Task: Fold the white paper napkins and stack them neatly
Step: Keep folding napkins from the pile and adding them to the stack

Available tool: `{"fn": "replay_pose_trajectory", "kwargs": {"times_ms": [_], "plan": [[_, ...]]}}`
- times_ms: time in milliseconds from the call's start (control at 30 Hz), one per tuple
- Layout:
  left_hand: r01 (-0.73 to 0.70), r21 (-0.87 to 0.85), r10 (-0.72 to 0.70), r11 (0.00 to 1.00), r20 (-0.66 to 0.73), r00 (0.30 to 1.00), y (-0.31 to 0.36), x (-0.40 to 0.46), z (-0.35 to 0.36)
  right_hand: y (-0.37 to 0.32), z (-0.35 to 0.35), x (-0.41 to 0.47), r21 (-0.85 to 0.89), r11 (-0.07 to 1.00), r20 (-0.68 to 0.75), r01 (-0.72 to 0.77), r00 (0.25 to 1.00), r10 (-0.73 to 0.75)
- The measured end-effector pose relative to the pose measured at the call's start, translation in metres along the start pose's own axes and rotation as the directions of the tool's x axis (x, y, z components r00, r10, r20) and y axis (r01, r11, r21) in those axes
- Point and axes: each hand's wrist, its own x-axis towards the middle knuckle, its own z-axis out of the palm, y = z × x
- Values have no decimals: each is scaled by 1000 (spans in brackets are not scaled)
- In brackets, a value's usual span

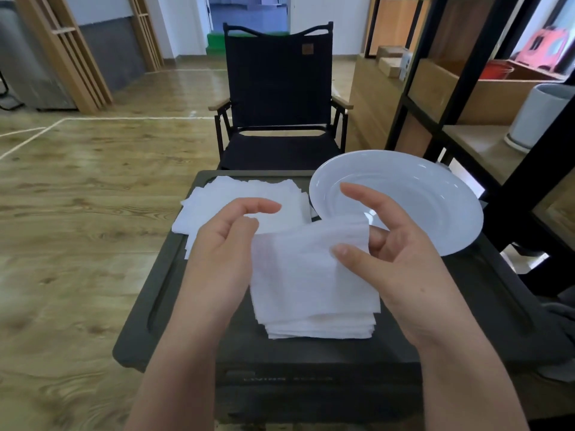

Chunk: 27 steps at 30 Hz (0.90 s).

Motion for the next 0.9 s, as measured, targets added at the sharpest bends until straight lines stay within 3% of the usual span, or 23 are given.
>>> {"fn": "replay_pose_trajectory", "kwargs": {"times_ms": [67, 167, 267, 400, 533, 633, 733, 800, 900], "plan": [[-94, -26, 96, 995, 70, 993, 3, -2, -2, 0, 1, 0, -34, 999, -9, 33, 999, -33], [-122, -18, 123, 992, 161, 979, 3, -3, -5, 2, 1, 0, -92, 993, -4, 78, 997, -79], [-170, 22, 166, 985, 117, 979, -1, -2, -8, 5, -1, 0, -113, 989, 1, 93, 996, -94], [-306, 190, 294, 933, 90, 952, -5, 1, -15, 13, -4, 4, -225, 971, -109, 84, 988, -110], [-319, 269, 296, 909, 124, 947, -2, 0, -16, 13, -4, 5, -286, 958, -146, 26, 987, -71], [-269, 146, 247, 952, 153, 957, -3, 1, -17, 12, -5, 4, -126, 992, -115, 8, 993, -23], [-105, -35, 110, 994, 220, 969, -1, 1, -15, 8, -6, 2, -6, 999, -105, -47, 993, 46], [-16, -18, 20, 1000, 238, 971, -3, 1, -13, 9, -9, 3, -20, 994, -104, -107, 989, 104], [71, 38, -78, 997, 261, 962, -9, 2, -12, 17, -16, 4, -174, 961, -62, -215, 976, 207]]}}
